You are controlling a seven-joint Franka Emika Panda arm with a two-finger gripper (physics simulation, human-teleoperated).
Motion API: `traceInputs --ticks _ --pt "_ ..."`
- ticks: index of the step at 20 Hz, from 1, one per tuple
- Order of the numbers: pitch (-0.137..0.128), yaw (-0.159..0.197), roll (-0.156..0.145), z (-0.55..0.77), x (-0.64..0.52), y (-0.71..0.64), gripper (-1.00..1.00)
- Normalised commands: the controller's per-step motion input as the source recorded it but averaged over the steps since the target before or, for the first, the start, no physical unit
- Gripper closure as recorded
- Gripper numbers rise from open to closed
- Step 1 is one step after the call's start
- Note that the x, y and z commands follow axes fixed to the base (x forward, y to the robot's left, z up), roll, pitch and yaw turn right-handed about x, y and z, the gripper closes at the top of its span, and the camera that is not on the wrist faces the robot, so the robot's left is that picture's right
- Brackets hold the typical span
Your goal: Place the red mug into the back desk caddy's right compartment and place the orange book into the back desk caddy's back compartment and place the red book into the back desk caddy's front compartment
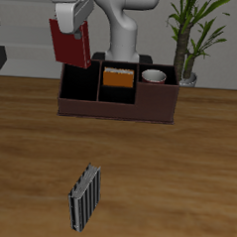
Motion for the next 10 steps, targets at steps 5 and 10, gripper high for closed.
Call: traceInputs --ticks 5,10 --pt "0.009 0.038 -0.039 0.01 0.18 0.00 1.00" --pt "-0.011 0.026 -0.020 0.03 0.18 0.13 1.00"
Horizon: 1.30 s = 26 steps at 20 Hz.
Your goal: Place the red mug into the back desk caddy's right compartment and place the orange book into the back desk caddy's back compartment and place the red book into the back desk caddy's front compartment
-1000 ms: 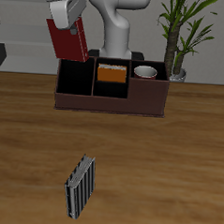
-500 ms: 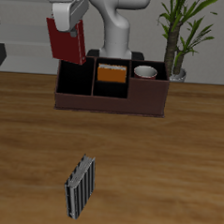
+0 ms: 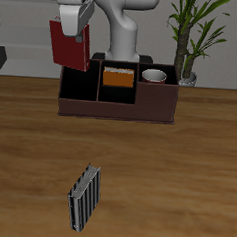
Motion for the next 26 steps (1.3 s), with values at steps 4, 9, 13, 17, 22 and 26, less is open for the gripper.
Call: traceInputs --ticks 4,9,13,17,22,26 --pt "-0.007 0.038 0.003 0.01 0.12 0.16 1.00" --pt "-0.005 0.017 0.009 0.00 0.09 0.06 1.00" --pt "0.035 -0.005 0.013 -0.12 0.15 0.05 1.00" --pt "0.005 0.022 0.035 -0.09 0.13 0.12 1.00" --pt "0.003 -0.009 0.016 -0.01 0.12 0.16 1.00" --pt "0.005 0.006 0.071 -0.05 0.11 0.36 1.00"
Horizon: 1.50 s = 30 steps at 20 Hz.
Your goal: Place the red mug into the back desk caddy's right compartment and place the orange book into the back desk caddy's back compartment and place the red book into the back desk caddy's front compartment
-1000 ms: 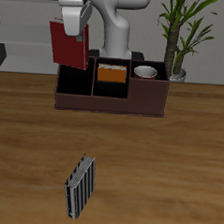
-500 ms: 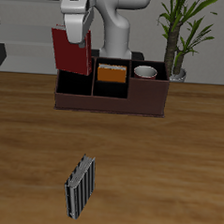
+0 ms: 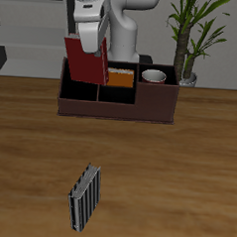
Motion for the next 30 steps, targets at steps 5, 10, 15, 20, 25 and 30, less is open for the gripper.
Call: traceInputs --ticks 5,10,15,20,25,30 --pt "0.004 0.022 0.060 -0.08 0.01 0.29 1.00" --pt "0.021 0.025 0.077 -0.11 -0.05 0.37 1.00" --pt "0.061 0.029 0.077 -0.22 -0.16 0.17 1.00" --pt "0.069 -0.003 0.052 -0.18 -0.19 -0.03 1.00" --pt "0.089 -0.055 0.006 -0.08 -0.17 -0.09 1.00" --pt "0.016 -0.015 0.025 0.02 -0.08 0.06 1.00"
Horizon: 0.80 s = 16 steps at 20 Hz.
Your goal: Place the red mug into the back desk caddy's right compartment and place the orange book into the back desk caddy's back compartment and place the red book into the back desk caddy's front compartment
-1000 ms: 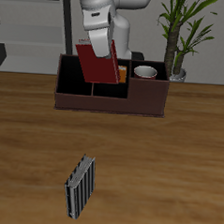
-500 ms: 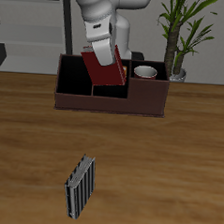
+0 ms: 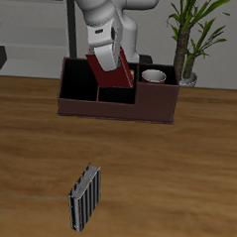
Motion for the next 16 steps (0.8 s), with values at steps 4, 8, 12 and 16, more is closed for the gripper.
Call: traceInputs --ticks 4,8,12,16 --pt "0.038 -0.041 0.030 0.04 -0.05 0.09 1.00" --pt "0.038 -0.005 0.017 -0.09 -0.06 0.09 1.00" --pt "0.013 -0.016 -0.021 0.06 -0.04 -0.12 1.00" --pt "-0.067 -0.055 -0.056 0.35 -0.10 -0.39 1.00"
